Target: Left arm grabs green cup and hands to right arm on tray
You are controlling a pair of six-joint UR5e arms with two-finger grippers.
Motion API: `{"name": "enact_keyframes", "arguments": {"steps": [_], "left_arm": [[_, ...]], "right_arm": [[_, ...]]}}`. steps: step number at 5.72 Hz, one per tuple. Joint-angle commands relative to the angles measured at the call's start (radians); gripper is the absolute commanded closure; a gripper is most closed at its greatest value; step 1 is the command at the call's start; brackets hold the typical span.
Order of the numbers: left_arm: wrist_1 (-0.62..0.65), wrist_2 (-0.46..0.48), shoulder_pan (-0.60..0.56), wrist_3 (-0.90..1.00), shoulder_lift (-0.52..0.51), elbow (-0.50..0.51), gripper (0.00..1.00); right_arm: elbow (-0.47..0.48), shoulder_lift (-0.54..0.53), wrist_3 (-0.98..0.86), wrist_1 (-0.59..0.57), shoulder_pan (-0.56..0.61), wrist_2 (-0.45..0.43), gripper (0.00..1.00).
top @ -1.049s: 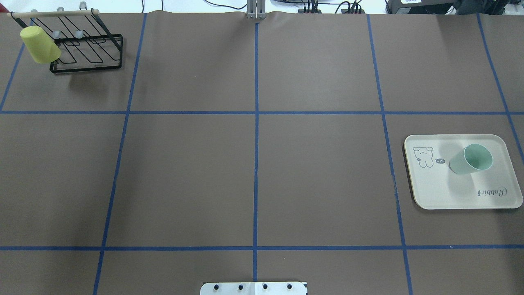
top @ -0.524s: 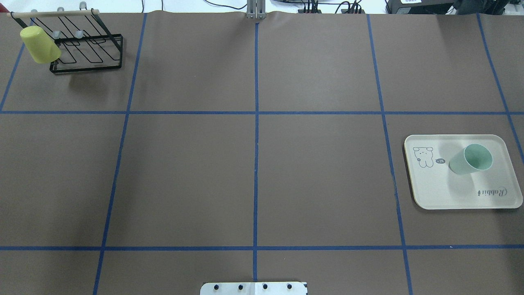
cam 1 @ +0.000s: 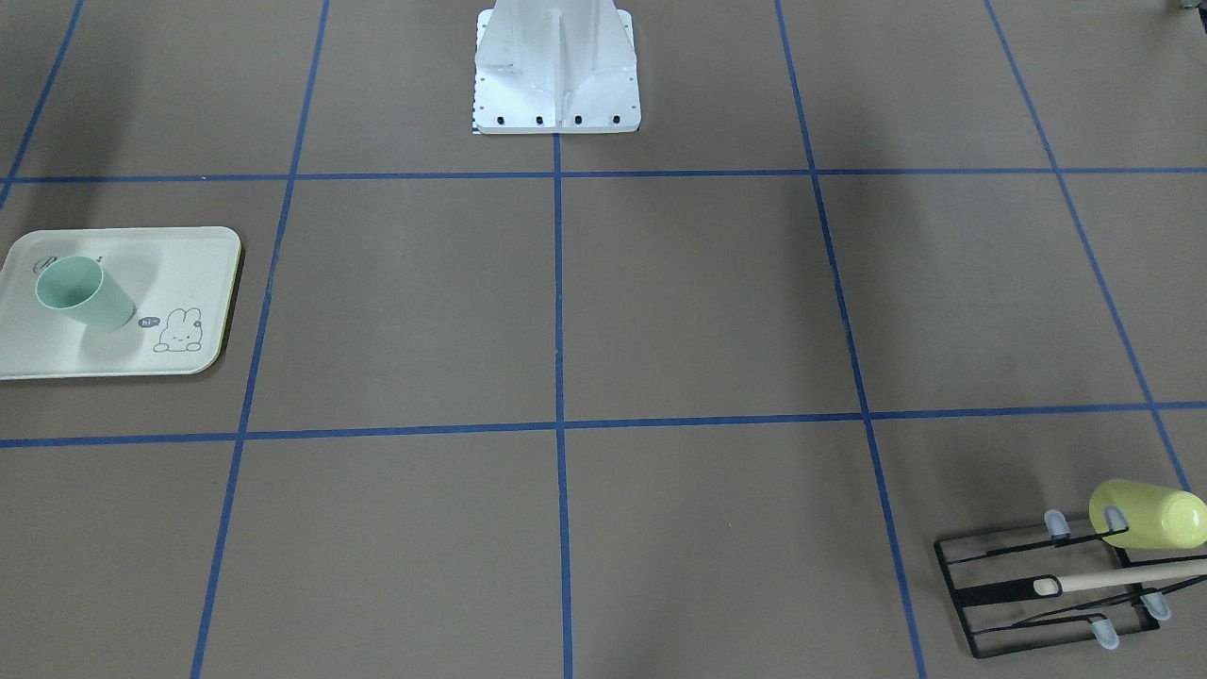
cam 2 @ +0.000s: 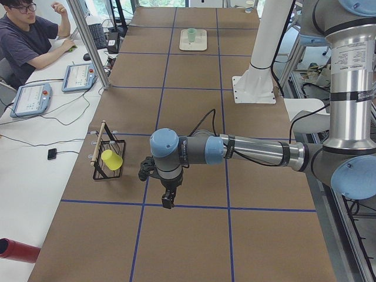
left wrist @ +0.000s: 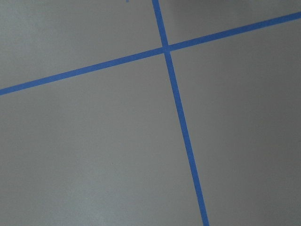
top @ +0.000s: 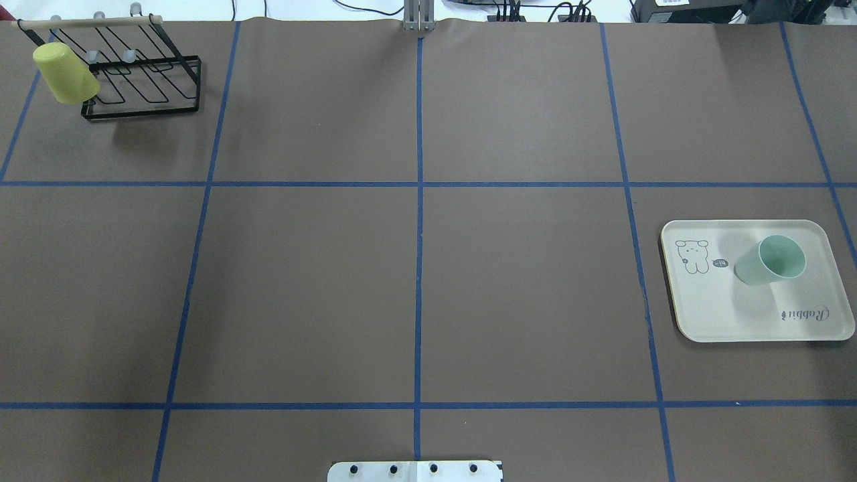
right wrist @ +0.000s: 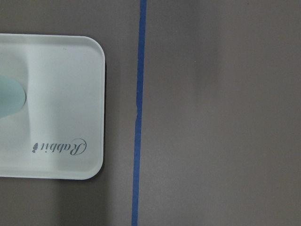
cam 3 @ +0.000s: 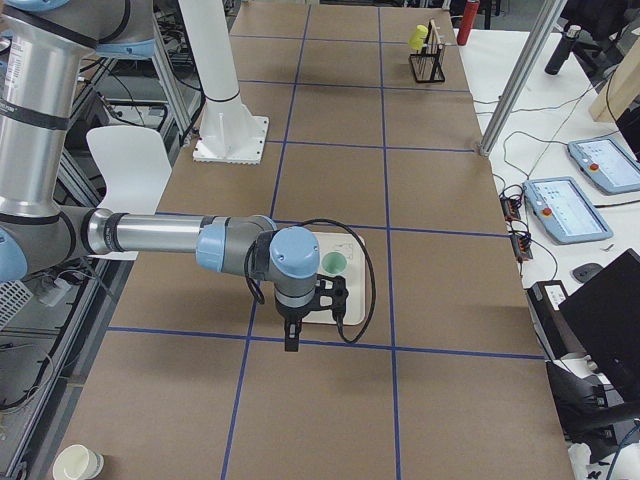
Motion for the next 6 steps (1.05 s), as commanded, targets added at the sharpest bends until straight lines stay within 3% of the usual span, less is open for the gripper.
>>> {"name": "enact_keyframes", "arguments": {"steps": [1, 6], "left_arm": [[0.0, 0.0, 0.001, 0.0, -0.002, -0.001, 0.0], [0.0, -0.001, 0.002, 0.0, -0.002, -0.012, 0.0]], "right_arm": [[-0.003, 0.0, 0.001, 0.001, 0.0, 0.0, 0.0], [-0.018, 0.003, 0.003, 0.001, -0.002, -0.005, 0.0]]}}
